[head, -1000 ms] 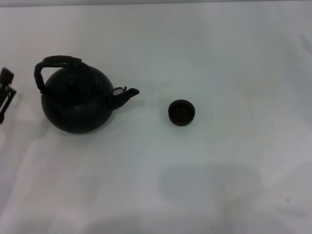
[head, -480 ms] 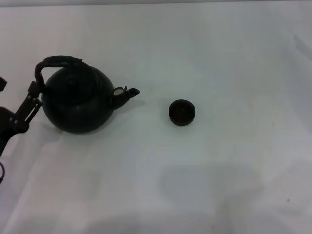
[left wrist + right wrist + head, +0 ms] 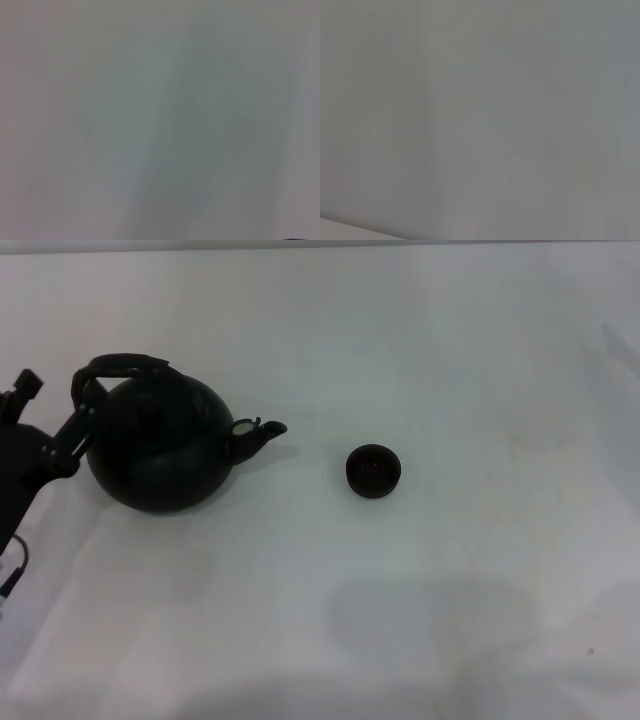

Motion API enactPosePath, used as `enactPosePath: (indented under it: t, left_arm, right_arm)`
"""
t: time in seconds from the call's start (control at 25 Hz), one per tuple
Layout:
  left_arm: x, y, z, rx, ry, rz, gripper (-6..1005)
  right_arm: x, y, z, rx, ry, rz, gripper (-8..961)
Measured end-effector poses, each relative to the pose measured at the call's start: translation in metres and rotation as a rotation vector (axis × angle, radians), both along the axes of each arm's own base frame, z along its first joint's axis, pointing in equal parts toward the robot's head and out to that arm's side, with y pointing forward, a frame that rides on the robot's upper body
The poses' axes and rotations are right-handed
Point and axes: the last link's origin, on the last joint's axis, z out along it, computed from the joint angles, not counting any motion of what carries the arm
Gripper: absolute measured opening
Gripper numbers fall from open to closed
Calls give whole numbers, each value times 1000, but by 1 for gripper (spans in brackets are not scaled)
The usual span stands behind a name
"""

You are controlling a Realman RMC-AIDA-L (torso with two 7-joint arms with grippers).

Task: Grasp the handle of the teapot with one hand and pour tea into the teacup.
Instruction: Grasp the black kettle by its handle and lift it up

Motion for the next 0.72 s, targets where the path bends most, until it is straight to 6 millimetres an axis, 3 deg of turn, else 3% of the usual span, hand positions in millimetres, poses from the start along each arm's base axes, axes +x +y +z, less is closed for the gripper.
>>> enactPosePath:
  t: [0.64, 0.72]
  left_arm:
    - [-4, 11, -14, -92, -3, 61, 873]
    - [-4, 10, -13, -90, -4, 61, 806]
  right_arm:
    - [0, 12, 2, 27, -82, -9, 860]
    - [1, 14, 0, 24, -98, -20, 860]
